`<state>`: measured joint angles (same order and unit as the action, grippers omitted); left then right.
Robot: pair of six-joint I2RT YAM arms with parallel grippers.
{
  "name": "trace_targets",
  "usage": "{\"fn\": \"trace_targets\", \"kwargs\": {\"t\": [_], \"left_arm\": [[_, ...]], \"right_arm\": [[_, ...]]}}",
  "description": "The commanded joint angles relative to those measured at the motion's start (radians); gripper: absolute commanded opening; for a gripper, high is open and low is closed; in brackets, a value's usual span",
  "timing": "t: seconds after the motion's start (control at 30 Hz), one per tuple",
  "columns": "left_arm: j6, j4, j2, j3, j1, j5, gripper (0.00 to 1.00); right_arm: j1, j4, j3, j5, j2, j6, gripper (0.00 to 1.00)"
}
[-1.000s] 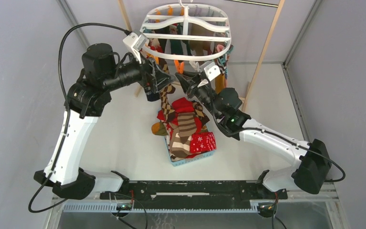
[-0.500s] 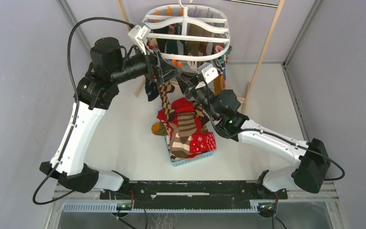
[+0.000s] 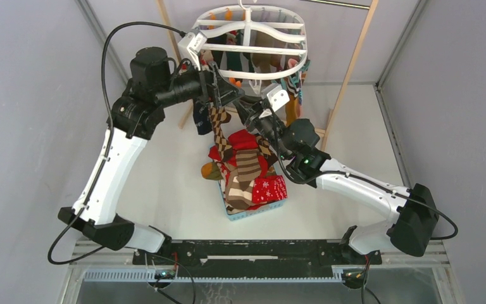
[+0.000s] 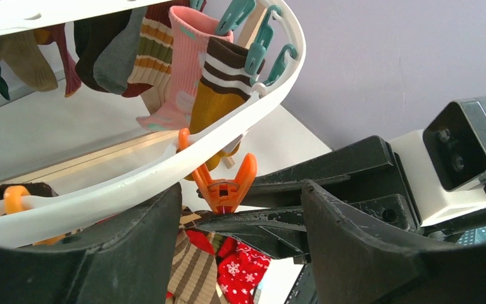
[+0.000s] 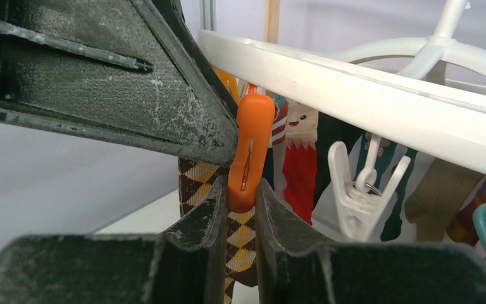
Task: Clip the socks to the hanger
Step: Open the clamp at the hanger.
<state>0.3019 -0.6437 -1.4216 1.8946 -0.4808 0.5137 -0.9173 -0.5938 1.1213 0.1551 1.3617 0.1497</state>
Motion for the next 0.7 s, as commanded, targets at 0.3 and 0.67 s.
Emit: {"fn": "trace_targets", "kwargs": {"t": [0.3,0.67], "left_arm": [[0.077,0.212,-0.049,0.051,0.059,0.100,0.58],[0.094,0.243,-0.074,0.050,0.081,0.151,0.36]], "right_arm": [[-0.031,0.011,0.032,-0.164,-0.036,-0.019,0.00],[-0.025,0.014,0.032,-0.196,-0.033,-0.036,0.00]]}}
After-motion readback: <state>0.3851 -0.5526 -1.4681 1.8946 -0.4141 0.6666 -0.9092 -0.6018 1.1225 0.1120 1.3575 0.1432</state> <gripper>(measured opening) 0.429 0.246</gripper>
